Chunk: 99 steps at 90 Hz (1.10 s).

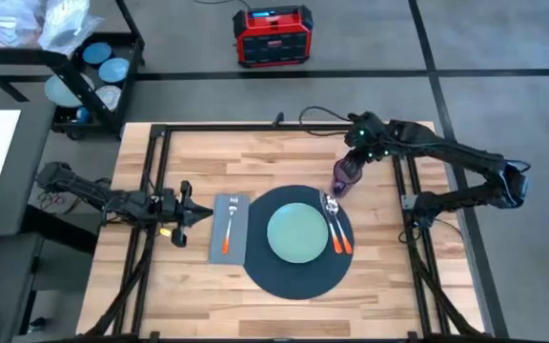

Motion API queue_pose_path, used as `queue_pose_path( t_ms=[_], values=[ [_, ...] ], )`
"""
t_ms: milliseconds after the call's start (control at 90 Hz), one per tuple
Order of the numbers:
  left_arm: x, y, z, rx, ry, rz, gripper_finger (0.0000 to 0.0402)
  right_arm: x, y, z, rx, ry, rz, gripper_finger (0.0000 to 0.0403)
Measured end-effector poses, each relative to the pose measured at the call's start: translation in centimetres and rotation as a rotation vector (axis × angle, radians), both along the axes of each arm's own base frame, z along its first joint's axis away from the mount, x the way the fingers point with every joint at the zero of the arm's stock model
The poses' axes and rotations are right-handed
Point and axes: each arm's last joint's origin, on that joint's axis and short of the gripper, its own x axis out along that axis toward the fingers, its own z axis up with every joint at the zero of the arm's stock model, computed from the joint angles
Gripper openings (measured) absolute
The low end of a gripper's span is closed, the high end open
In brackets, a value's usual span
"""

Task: Set table place
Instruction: Return to Home Position

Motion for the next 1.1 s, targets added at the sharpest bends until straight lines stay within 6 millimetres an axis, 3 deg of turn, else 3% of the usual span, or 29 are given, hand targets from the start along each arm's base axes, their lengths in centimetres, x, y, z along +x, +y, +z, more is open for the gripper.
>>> queue_pose_path(
  t_ms=[133, 278, 400, 500, 667, 811, 922, 956, 1100],
  values=[
    [0.0, 0.1, 0.2, -0.009, -0.019, 0.023, 0.0008, -2.0, 1.5, 2.8, -0.005, 0.006, 0.019, 0.0109],
    [0.0, 0.2, 0.6, -0.005, -0.033, 0.071, 0.0008, -7.5, 4.7, 5.0, -0.081, -0.096, -0.017, 0.0107],
    [0.0, 0.2, 0.8, 0.030, -0.043, 0.072, 0.0008, -12.6, 8.0, 4.1, -0.077, -0.376, 0.020, 0.0107],
    [0.0, 0.2, 0.9, 0.039, -0.051, 0.067, 0.0008, -14.7, 9.6, 1.2, -0.016, -0.662, 0.135, 0.0107],
    [-0.1, 0.0, 1.3, -0.008, -0.134, -0.007, 0.0008, -13.9, 10.5, -5.5, 0.143, -0.975, 0.387, 0.0107],
    [0.0, -0.3, 1.0, -0.028, -0.114, -0.077, 0.0008, -11.0, 11.2, -9.5, 0.330, -0.991, 0.588, 0.0107],
    [0.3, -0.6, 0.4, -0.031, -0.052, -0.095, 0.0008, -9.3, 12.0, -13.1, 0.370, -1.070, 0.653, 0.0107],
    [0.4, -0.7, 0.2, -0.034, -0.035, -0.101, 0.0008, -9.1, 12.4, -13.2, 0.373, -1.144, 0.692, 0.0107],
    [0.9, -1.1, 0.2, 0.007, -0.038, -0.118, 0.0008, -9.3, 13.8, -13.1, 0.350, -1.136, 0.779, 0.0107]
  ],
)
